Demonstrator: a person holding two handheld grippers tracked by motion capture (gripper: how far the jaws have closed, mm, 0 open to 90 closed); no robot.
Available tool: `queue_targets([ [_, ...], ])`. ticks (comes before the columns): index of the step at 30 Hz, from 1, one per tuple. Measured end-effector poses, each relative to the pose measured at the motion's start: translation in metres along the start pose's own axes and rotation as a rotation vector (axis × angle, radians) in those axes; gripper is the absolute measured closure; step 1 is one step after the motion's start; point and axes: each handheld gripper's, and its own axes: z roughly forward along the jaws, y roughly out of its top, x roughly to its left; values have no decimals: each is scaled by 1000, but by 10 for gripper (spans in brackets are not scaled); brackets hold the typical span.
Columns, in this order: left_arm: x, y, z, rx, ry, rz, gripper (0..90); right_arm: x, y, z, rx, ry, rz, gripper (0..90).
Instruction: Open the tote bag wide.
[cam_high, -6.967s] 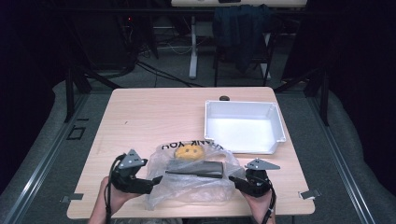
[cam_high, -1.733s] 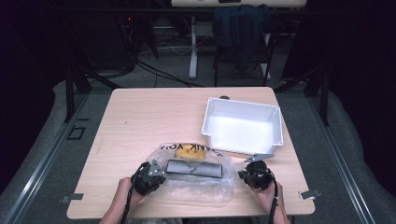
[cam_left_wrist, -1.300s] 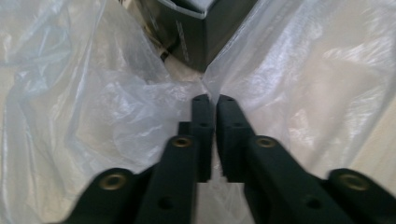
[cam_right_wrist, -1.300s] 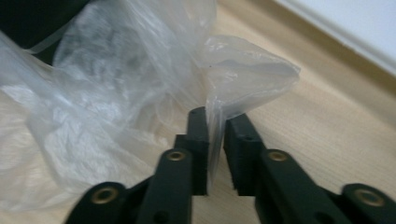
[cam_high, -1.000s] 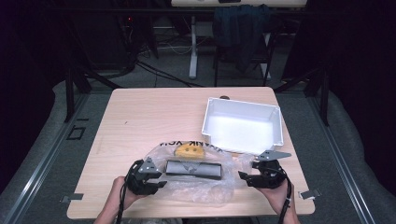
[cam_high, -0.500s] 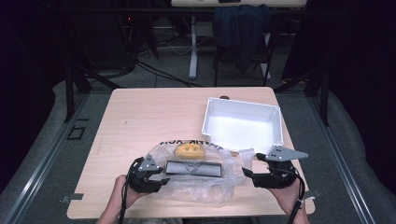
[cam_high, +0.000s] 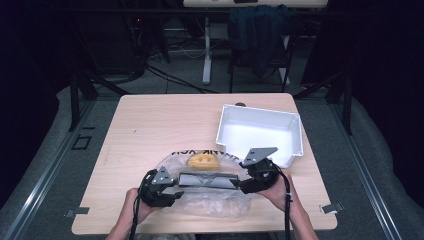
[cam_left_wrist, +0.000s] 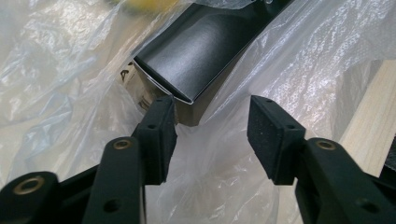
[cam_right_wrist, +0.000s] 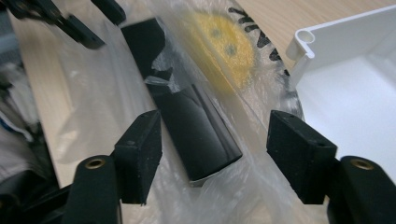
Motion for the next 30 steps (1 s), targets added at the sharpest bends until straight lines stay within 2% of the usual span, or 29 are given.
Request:
queue_targets([
  [3,2,-1,-2,-6,8,-17,445,-1,6,15,52,34,-54,394],
  [5,4,-2,-4,-11,10,-23,418,-2,8,18,72,45,-70,403],
  [6,5,-2,-6,-12,15,-32,384,-2,11,29,113,73,-114,430],
  [10,8,-3,-10,-30,30,-45,353,-2,13,40,154,94,-162,456],
  [12,10,-3,-13,-41,40,-54,346,-3,14,45,169,103,-166,456],
  [14,10,-4,-16,-51,55,-58,343,-2,14,50,182,87,-178,452],
  [15,11,-4,-17,-50,56,-61,340,-3,15,52,193,106,-189,450],
  [19,14,-7,-20,-56,75,-79,336,-1,15,60,216,121,-205,443],
  [21,15,-8,-20,-58,83,-88,335,1,16,64,242,132,-234,442],
  [24,19,-10,-20,-53,84,-95,335,1,17,69,260,126,-255,437],
  [27,22,-11,-19,-47,84,-104,334,0,17,70,261,125,-256,426],
  [30,25,-13,-18,-45,77,-116,333,-1,18,75,282,138,-268,382],
])
